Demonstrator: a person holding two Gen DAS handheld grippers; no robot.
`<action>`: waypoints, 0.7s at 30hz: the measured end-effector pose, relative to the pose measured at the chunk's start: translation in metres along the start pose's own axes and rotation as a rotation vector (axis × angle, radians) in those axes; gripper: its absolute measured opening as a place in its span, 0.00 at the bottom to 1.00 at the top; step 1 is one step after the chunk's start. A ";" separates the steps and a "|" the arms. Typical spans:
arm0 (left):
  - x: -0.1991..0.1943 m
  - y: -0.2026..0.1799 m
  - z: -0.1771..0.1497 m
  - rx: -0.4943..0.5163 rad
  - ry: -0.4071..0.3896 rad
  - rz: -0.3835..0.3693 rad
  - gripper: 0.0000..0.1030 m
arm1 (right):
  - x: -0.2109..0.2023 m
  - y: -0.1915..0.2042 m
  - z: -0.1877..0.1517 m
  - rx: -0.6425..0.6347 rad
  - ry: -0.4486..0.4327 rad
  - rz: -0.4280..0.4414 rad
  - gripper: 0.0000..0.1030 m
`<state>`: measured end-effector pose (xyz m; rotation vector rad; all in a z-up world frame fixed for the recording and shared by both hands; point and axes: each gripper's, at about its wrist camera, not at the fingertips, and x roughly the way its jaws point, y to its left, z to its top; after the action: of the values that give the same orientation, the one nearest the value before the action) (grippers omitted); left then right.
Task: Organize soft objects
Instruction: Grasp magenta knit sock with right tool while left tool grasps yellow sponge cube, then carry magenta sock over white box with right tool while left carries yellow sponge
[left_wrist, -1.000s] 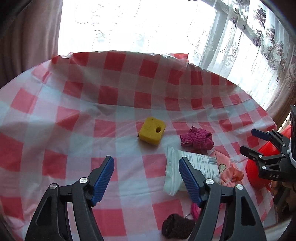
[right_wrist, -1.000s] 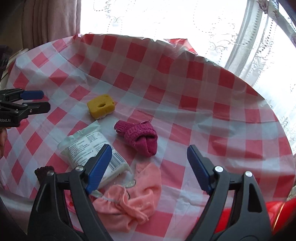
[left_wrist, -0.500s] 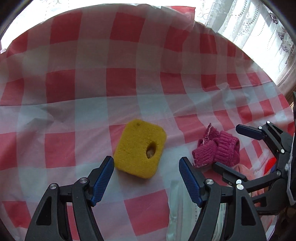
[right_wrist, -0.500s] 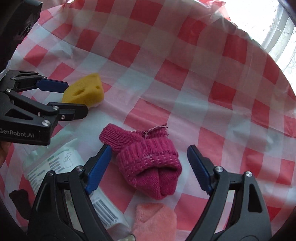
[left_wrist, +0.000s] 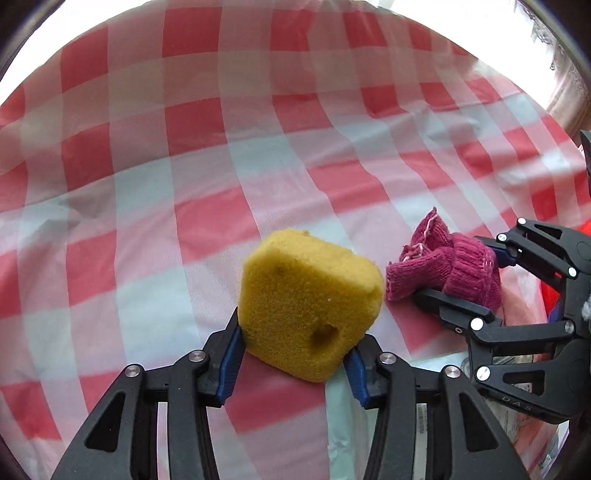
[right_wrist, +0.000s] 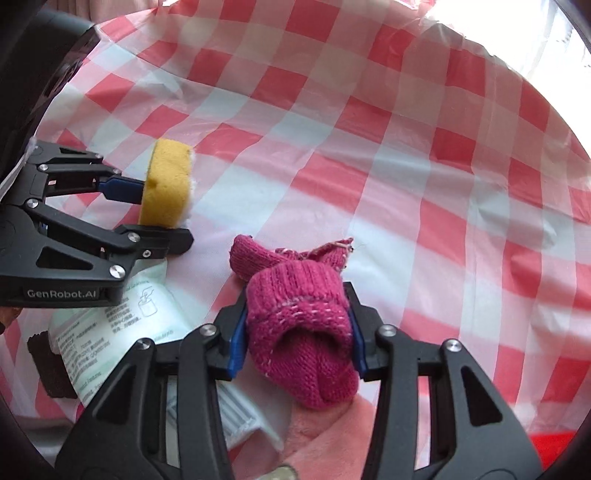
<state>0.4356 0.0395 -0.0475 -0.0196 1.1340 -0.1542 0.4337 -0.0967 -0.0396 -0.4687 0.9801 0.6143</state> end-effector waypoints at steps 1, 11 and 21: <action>-0.005 -0.001 -0.006 -0.006 -0.002 -0.002 0.47 | -0.004 0.001 -0.004 0.010 -0.005 -0.007 0.46; -0.057 0.026 -0.064 -0.199 -0.087 0.021 0.46 | -0.067 -0.008 -0.046 0.114 -0.114 -0.115 0.45; -0.102 0.030 -0.132 -0.300 -0.134 0.085 0.46 | -0.121 0.003 -0.088 0.182 -0.187 -0.176 0.45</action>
<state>0.2772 0.0914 -0.0143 -0.2450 1.0141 0.0928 0.3268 -0.1809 0.0225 -0.3257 0.7990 0.3986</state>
